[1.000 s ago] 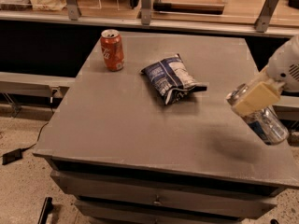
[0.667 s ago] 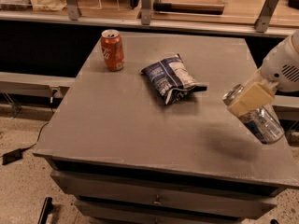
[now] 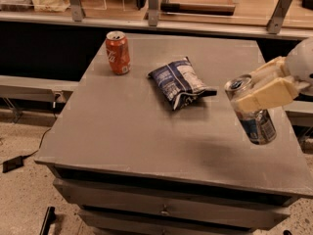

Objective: Place redbull can upright

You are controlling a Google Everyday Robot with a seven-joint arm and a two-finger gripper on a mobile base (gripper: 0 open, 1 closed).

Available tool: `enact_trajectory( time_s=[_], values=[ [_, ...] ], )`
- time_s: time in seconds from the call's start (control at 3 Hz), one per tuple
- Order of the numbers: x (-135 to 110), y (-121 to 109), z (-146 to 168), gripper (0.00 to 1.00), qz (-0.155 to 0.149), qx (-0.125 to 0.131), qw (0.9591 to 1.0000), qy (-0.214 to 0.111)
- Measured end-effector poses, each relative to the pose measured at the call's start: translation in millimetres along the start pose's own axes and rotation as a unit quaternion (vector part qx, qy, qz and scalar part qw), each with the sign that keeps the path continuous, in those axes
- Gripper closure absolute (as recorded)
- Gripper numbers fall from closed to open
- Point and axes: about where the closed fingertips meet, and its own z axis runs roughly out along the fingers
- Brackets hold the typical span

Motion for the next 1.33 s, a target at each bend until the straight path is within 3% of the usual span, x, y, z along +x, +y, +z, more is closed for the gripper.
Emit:
enact_trajectory(
  time_s=[0.33,0.67,1.0,1.33],
  values=[
    [-29.8,24.8,-10.4,1.00,-0.024,-0.040,0.9941,-0.098],
    [-49.0,38.7,-11.0,1.00,-0.032,-0.069,0.9843,-0.159],
    [-49.1,38.7,-11.0,1.00,-0.032,-0.069,0.9843,-0.159],
    [-56.5,30.8,-6.2,1.00,-0.040,-0.067,0.9758,-0.204]
  ],
)
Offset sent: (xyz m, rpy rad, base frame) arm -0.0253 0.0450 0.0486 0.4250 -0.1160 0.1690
